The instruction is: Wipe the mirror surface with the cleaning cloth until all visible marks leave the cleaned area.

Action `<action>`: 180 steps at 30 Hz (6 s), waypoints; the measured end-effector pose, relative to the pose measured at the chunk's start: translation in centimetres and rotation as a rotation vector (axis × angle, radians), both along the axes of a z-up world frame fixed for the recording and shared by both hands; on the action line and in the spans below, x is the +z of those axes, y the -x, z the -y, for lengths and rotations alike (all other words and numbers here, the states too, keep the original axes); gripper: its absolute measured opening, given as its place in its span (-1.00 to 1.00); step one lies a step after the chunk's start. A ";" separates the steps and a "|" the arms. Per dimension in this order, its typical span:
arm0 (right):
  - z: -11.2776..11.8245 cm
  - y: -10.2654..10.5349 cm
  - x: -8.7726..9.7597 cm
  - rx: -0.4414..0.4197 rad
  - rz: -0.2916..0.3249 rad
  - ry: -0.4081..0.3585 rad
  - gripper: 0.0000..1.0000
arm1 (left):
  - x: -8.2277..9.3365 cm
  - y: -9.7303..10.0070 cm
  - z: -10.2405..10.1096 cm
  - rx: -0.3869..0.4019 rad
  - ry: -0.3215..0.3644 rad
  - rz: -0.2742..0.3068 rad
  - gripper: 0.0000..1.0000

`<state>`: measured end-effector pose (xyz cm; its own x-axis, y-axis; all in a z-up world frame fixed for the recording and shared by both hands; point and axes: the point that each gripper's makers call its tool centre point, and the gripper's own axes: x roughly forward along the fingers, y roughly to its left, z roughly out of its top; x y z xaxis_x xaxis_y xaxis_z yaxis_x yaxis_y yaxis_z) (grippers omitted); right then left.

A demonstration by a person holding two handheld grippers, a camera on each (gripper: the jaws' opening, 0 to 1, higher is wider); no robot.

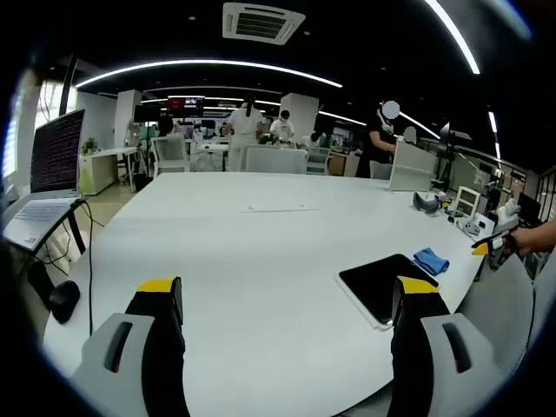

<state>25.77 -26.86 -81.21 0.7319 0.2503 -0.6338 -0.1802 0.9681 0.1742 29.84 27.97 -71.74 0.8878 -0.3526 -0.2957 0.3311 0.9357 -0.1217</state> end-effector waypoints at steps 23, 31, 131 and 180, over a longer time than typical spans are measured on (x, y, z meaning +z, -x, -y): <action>0.9 0.1 -0.6 -0.044 -0.054 0.002 0.97 | 0.1 -0.6 0.3 -0.009 -0.013 -0.003 0.98; 0.7 0.1 -0.6 -0.046 -0.057 -0.011 0.97 | -0.3 -0.4 0.8 -0.022 -0.021 -0.018 0.98; -6.2 -9.9 -6.2 -0.067 -0.284 0.089 -1.00 | -7.1 2.5 10.9 -0.172 -0.145 -0.174 0.98; -15.5 -15.1 -5.5 -0.003 -0.292 -0.031 -1.00 | -8.2 2.6 10.3 -0.110 -0.112 -0.197 0.97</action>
<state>40.84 -11.35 -86.76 0.5200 0.2706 -0.8101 -0.1152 0.9620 0.2474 27.24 17.66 -79.91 0.7673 -0.3991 -0.5019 0.4118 0.9067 -0.0914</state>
